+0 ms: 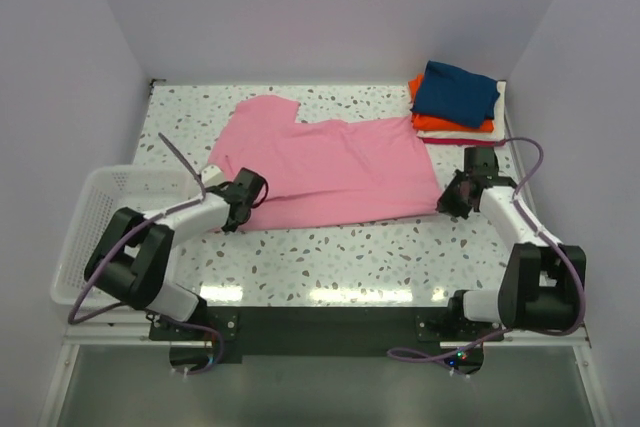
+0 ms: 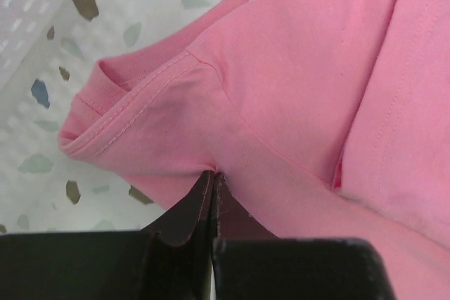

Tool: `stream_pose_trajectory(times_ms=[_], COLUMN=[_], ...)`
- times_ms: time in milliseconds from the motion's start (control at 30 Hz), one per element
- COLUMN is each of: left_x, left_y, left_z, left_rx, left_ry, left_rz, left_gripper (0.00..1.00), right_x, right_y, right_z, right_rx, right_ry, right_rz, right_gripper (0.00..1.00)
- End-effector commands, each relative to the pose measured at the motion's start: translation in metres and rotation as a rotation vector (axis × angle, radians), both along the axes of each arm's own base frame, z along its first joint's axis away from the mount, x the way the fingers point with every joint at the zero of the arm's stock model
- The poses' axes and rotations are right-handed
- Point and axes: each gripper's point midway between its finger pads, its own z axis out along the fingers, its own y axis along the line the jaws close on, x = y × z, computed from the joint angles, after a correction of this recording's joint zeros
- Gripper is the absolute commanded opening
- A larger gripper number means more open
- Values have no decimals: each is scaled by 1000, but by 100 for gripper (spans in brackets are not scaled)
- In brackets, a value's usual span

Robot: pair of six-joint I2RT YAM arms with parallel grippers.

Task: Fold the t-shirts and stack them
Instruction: Fold the tshirt

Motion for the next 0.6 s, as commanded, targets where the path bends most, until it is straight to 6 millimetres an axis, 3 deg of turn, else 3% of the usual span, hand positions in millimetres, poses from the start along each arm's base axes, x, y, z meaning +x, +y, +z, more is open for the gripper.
stream_pose_trajectory(times_ms=[0,333,567], left_x=[-47,-73,-83], left_y=[-1,0,-6], left_z=[-17,1,4], left_rx=[-54,-122,-174], left_ry=[111,67,72], left_rz=[-15,-50,-86], left_gripper=[0,0,0], right_x=[-27,-83,-99], right_y=[-13,-6,-3], right_z=[5,0,12], right_rx=[-48,-6,17], right_ry=[46,103,94], right_rz=[-35,-85,-120], right_gripper=[0,0,0])
